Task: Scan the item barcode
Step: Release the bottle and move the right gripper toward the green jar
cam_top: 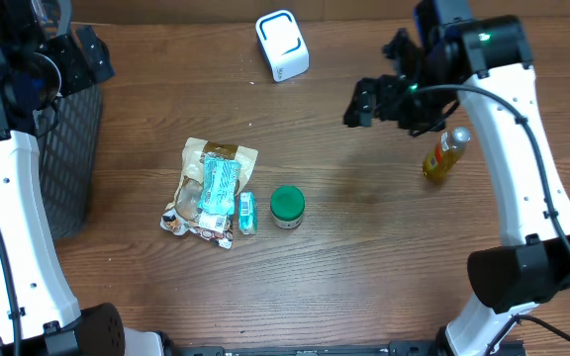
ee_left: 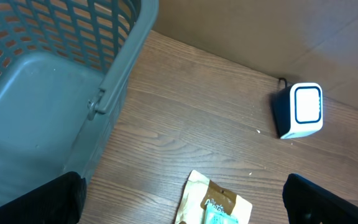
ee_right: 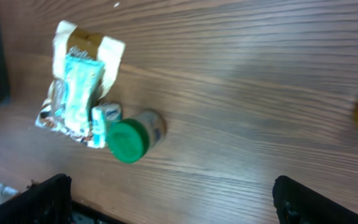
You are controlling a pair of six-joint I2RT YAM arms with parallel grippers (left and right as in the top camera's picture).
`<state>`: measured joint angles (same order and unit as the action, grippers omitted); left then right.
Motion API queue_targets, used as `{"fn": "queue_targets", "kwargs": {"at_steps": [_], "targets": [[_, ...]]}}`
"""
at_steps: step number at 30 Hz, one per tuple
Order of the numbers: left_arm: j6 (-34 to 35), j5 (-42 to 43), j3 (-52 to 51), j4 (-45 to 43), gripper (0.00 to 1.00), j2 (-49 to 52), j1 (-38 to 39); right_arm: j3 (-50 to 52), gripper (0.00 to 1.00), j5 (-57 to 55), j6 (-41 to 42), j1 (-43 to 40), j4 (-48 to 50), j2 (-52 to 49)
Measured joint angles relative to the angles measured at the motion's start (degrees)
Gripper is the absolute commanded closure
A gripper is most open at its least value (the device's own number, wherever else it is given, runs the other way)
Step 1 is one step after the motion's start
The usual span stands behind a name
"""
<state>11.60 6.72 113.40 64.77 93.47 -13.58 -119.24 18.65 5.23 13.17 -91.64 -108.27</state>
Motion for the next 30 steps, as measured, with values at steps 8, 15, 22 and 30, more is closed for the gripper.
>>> {"fn": "queue_targets", "kwargs": {"at_steps": [8,15,22,30], "targets": [[-0.02,0.00,0.00,0.00,0.00,0.00,0.00,0.00,0.00,0.46,1.27,8.81,-0.48,0.00],[0.00,-0.02,0.00,0.00,0.00,0.00,-0.02,0.00,0.00,0.66,3.13,14.97,-0.46,0.00],[0.00,0.00,0.00,0.00,0.00,0.00,0.00,0.00,0.00,0.63,3.74,15.37,-0.46,0.00],[0.00,-0.02,0.00,0.00,0.00,0.00,0.00,0.00,0.00,0.63,3.78,15.37,-0.48,0.00]]}}
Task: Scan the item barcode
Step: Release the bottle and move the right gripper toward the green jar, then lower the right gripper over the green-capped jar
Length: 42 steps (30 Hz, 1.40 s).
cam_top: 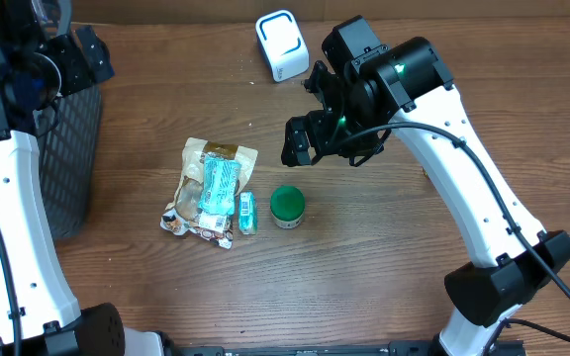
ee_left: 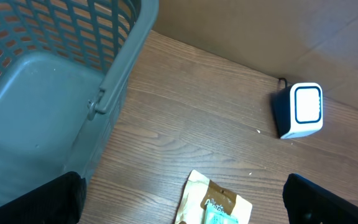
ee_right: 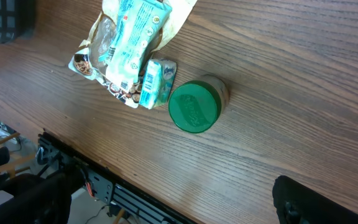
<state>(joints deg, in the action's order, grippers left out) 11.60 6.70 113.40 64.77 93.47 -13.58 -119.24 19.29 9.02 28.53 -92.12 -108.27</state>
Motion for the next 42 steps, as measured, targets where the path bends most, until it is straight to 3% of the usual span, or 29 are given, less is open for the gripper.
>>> {"fn": "queue_targets", "kwargs": {"at_steps": [34,42], "targets": [[-0.02,0.00,0.00,0.00,0.00,0.00,0.00,0.00,0.00,0.00,-0.02,0.00,0.00,0.00],[-0.02,0.00,0.00,0.00,0.00,0.00,-0.02,0.00,0.00,0.02,0.07,0.00,6.19,0.00]]}}
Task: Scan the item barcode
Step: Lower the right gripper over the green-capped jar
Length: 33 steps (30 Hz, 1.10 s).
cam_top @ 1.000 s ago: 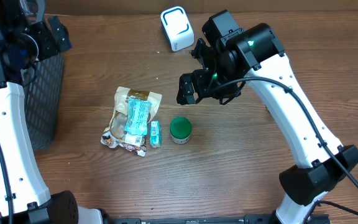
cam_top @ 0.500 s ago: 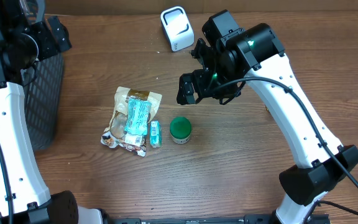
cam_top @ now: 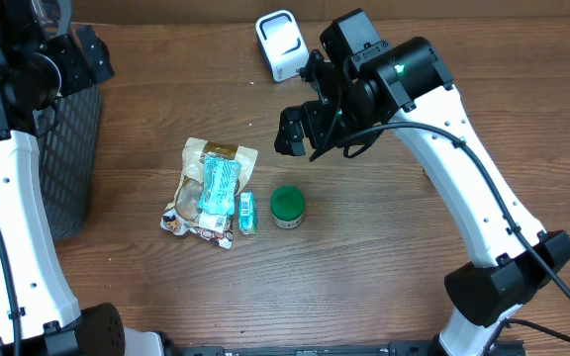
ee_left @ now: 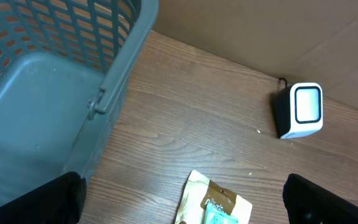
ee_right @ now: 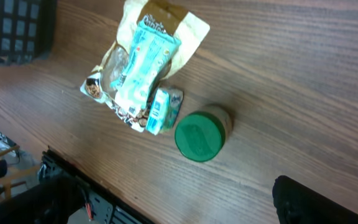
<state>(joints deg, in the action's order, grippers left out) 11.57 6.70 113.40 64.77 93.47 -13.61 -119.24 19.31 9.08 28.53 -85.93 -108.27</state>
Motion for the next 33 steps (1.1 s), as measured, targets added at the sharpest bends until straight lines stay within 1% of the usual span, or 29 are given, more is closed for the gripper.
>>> {"fn": "queue_targets", "kwargs": {"at_steps": [2,3,10,16,22,26,33], "targets": [[0.00,0.00,0.00,0.00,0.00,0.00,0.00,0.00,0.10,-0.15,0.83,0.00,1.05,0.00],[0.02,0.00,0.00,0.00,0.00,0.00,0.02,0.00,0.12,-0.48,2.14,0.00,1.36,0.00],[0.02,0.00,0.00,0.00,0.00,0.00,0.00,0.00,0.13,-9.81,13.64,2.10,-0.46,0.00],[0.02,0.00,0.00,0.00,0.00,0.00,0.02,0.00,0.14,-17.44,22.38,9.55,-2.91,-0.92],[0.02,0.02,0.00,0.00,0.00,0.00,0.02,0.46,0.14,-21.90,29.20,15.26,-3.56,-5.70],[0.02,0.00,0.00,-0.02,0.00,0.00,0.02,3.28,0.13,-22.99,31.08,16.87,-1.53,-7.72],[0.02,0.00,0.00,0.00,0.01,0.00,0.02,12.17,0.12,-23.65,32.30,17.40,3.65,-10.43]]}}
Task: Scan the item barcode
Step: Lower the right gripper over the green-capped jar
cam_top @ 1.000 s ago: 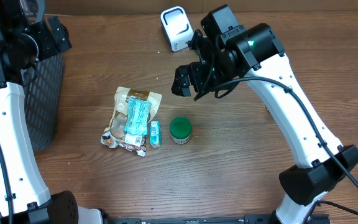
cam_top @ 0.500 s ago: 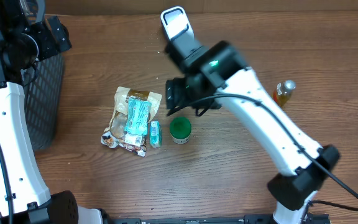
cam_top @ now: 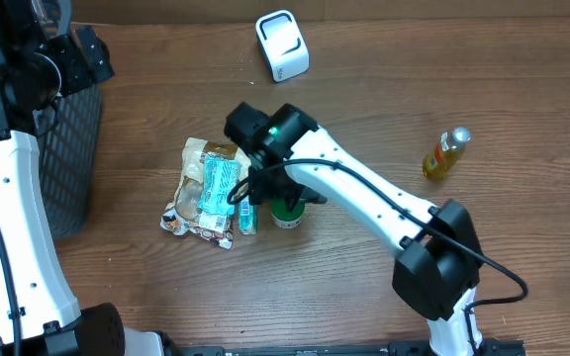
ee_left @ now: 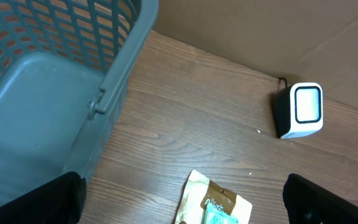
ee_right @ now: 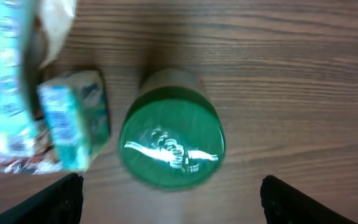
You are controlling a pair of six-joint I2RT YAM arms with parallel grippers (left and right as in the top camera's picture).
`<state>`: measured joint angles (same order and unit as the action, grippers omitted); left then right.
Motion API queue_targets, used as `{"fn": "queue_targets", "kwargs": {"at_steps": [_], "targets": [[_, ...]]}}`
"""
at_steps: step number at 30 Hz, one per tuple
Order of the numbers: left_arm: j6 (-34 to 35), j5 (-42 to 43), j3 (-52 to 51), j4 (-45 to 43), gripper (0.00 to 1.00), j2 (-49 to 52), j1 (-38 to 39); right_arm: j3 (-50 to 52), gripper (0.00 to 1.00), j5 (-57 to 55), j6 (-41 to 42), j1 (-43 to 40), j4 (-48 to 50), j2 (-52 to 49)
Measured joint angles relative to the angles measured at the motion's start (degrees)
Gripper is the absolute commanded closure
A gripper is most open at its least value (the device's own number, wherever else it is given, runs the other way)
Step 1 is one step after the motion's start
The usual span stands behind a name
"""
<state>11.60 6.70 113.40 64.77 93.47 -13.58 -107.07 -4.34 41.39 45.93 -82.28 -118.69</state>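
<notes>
A jar with a green lid (ee_right: 171,143) stands upright on the wooden table (cam_top: 364,287), filling the middle of the right wrist view. My right gripper (ee_right: 173,208) is open just above it, its dark fingertips (ee_right: 58,199) wide apart on either side of the lid, not touching it. The white barcode scanner (cam_top: 283,44) sits at the back centre of the table. My left gripper (ee_left: 182,211) is open and empty, held high over the back left beside the basket.
A small teal box (cam_top: 246,213) and a snack bag (cam_top: 209,186) lie right beside the jar on its left. A yellow bottle (cam_top: 443,155) lies at the right. A grey mesh basket (cam_top: 67,158) stands at the left edge.
My right arm has come down and forward from above the table's middle to just over the green-lidded jar. The gripper stays open. The left arm and all the items are where they were.
My right gripper was high at the right near the yellow bottle. Then it was over the table's middle, looking down on the bag, box and jar, and stayed near there. Now it is low over the jar's lid. The left arm never moved.
</notes>
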Motion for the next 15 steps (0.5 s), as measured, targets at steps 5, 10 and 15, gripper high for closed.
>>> {"fn": "queue_targets", "kwargs": {"at_steps": [5,10,15], "targets": [[0.00,0.02,0.00,0.00,0.00,0.00,-0.02,6.47,0.13,1.09,0.33,-0.04,6.10,-0.13],[0.00,0.00,0.00,-0.02,0.01,0.00,-0.02,10.03,0.23,1.36,0.35,-0.04,9.64,-0.15],[0.00,0.00,0.00,0.00,0.00,0.00,-0.02,10.19,0.30,0.42,0.55,-0.17,10.12,-0.15]]}}
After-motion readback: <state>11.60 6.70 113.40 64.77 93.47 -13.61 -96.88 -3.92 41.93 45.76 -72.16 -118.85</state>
